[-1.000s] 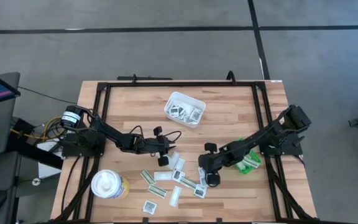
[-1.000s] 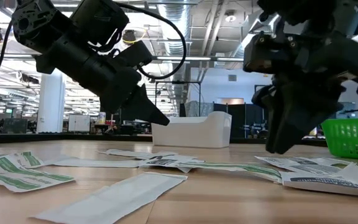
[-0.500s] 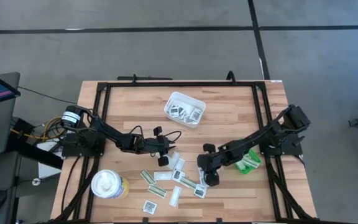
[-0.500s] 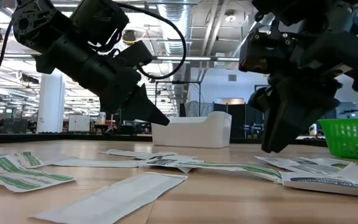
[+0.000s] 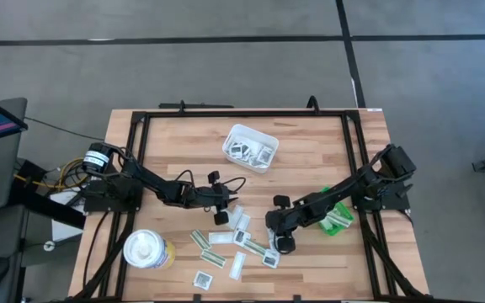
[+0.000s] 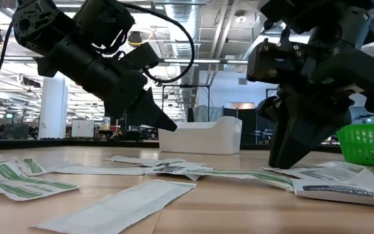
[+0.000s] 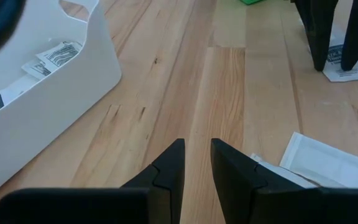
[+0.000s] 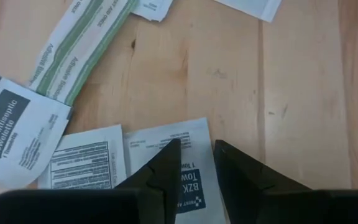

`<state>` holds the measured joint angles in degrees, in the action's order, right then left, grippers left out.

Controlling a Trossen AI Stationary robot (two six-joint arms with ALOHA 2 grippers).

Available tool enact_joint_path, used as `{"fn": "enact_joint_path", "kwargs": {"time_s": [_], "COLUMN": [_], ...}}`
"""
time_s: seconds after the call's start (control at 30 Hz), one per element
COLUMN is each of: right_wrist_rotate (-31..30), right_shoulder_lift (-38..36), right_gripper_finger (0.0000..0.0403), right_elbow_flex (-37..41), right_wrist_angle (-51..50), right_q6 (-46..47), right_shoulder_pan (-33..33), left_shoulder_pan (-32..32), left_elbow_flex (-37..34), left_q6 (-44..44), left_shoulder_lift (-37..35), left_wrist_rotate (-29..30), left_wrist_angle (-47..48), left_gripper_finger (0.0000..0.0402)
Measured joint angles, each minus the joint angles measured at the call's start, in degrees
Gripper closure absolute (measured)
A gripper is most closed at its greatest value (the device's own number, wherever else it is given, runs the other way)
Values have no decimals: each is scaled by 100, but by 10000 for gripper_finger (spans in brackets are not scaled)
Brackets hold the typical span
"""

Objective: Pick & Place First Aid Supplies
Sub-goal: Put the towelette pack into the white bin

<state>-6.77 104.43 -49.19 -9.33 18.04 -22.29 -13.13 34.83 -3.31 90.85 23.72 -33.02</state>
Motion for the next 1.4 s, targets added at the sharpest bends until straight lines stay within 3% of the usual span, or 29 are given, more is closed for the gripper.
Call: {"fn": "enact_joint_path", "kwargs": {"time_s": [0.13,0.3,0.53,0.63,0.83,1.07,1.13,1.2,1.4], "right_wrist_rotate": [34,113,200,-41,-1254,-4499,-4889,-4657,-2766], "right_shoulder_lift": [-10,8,-140,-358,-1023,-1313,-1310,-1312,-1278], "right_gripper_finger": [333,394,391,400,401,399,400,400,382], "right_elbow_flex": [4,10,-106,-169,-197,-208,-208,-216,-214], "right_wrist_angle": [1,11,118,118,178,945,1264,1365,1302], "right_q6": [-45,-108,-64,-69,-317,-1354,-1644,-1665,-1215], "right_shoulder_pan": [16,27,42,129,275,827,1166,1557,2514], "left_shoulder_pan": [0,0,0,0,-1,0,0,0,0], "left_elbow_flex": [0,0,0,0,0,0,0,0,0], "left_q6": [0,0,0,0,0,0,0,0,2], "left_shoulder_lift": [1,2,-1,2,1,-1,0,-1,0], "left_wrist_rotate": [1,0,-2,-1,0,1,0,1,1], "left_wrist_angle": [0,0,0,0,0,0,0,0,0], "left_gripper_finger": [323,323,323,323,323,323,323,323,323]}}
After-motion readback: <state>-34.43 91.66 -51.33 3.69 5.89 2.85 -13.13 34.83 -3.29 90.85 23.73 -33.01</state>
